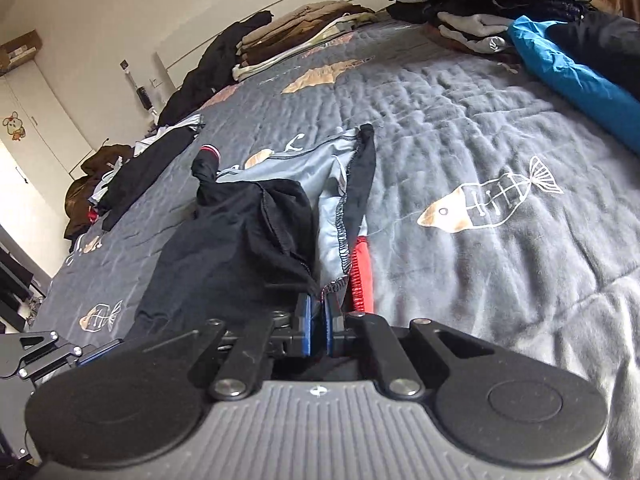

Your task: Fold clothes

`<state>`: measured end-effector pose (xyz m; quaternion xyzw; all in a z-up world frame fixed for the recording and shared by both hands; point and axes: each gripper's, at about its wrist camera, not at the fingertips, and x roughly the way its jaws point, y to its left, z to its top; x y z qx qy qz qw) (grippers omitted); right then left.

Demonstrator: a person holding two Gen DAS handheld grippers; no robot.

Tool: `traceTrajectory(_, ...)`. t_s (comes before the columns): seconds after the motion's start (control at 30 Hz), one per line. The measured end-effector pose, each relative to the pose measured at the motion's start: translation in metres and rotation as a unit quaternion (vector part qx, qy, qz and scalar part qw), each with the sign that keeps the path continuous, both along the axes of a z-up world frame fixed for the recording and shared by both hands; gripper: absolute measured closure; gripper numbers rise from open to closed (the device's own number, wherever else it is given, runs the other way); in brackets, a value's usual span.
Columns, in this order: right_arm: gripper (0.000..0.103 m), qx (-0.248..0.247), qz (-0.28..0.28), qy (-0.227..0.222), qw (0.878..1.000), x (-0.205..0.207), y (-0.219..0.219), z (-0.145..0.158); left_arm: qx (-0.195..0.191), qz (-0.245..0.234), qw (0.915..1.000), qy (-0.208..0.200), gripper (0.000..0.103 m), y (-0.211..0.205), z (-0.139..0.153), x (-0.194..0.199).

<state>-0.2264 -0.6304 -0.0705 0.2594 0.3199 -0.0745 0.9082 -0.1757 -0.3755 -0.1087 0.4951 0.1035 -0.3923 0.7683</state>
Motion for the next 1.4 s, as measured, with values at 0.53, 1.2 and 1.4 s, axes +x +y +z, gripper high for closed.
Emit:
traceTrajectory(0.53, 0.088, -0.097, 0.005, 0.104, 0.99, 0.003, 0.003, -0.02, 0.038, -0.006, 0.9992, 0.015, 0.094, -0.001, -0.008, 0.003)
traceTrajectory(1.2, 0.051, -0.113, 0.059, -0.037, 0.991, 0.058, -0.009, 0.055, -0.246, 0.082, 0.9277, 0.268, 0.046, 0.032, 0.089, 0.089)
traceTrajectory(1.4, 0.05, -0.121, 0.157, -0.015, 0.98, 0.165, -0.011, 0.035, -0.268, 0.09, 0.9164, 0.283, 0.046, 0.032, 0.091, 0.099)
